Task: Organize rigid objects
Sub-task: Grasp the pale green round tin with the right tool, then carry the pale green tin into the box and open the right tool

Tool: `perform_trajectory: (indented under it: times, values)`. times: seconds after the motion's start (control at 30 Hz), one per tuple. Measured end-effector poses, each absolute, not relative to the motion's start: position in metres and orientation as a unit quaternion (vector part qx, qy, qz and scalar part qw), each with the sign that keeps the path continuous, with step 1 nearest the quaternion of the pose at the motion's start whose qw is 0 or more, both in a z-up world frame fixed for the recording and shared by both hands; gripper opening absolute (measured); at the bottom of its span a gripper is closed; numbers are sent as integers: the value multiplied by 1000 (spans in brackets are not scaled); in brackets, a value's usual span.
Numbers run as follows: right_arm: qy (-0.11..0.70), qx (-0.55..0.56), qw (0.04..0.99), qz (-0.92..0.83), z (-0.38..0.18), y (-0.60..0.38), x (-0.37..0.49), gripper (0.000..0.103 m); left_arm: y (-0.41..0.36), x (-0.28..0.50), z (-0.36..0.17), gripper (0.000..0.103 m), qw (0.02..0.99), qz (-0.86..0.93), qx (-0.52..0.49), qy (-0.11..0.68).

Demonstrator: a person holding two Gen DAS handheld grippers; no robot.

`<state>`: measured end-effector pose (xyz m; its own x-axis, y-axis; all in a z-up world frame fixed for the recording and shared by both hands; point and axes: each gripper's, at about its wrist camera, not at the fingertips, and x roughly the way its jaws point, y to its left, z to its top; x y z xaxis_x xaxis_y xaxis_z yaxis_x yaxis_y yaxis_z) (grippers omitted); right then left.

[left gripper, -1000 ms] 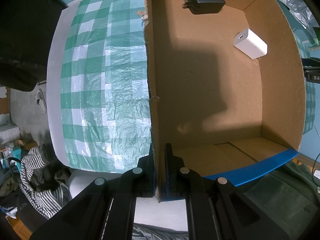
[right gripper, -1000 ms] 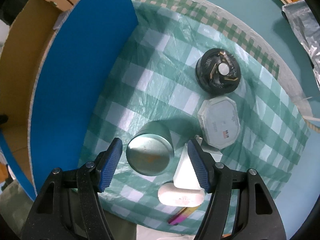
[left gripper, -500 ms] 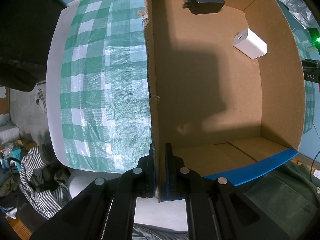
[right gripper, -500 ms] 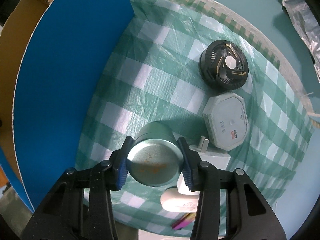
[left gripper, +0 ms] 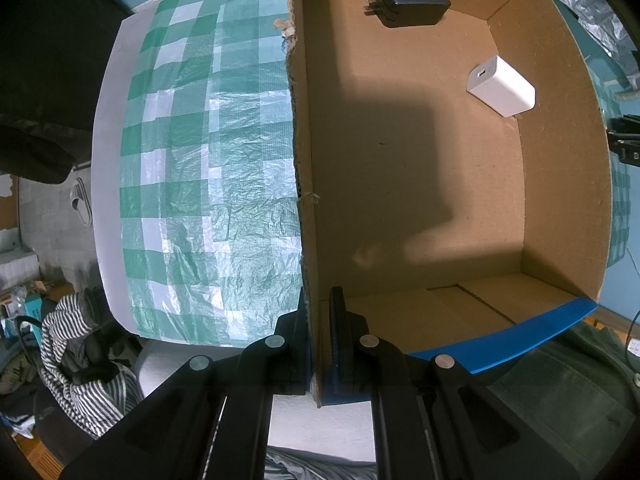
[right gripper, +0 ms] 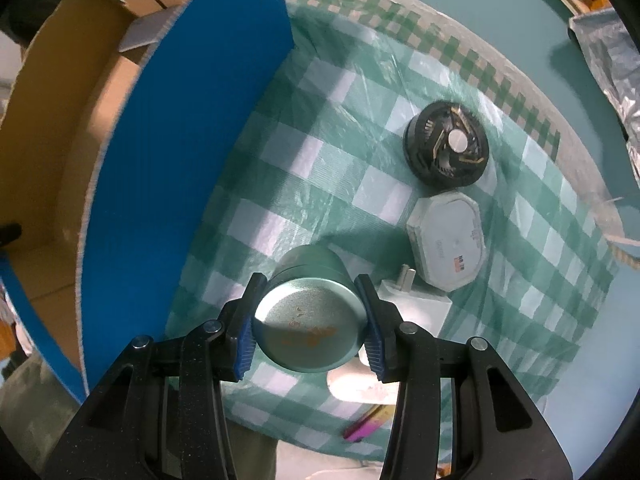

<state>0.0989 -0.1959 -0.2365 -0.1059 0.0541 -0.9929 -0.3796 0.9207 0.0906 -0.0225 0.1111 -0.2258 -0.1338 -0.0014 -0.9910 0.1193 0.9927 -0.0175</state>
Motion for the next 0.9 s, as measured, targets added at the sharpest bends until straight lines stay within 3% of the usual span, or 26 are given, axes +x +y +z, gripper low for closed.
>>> perform_trajectory:
  times: [0.9]
  values:
    - [677,-156,686,216,-133,-149,122,44,111,-23,-227,7,657,-45,40,752]
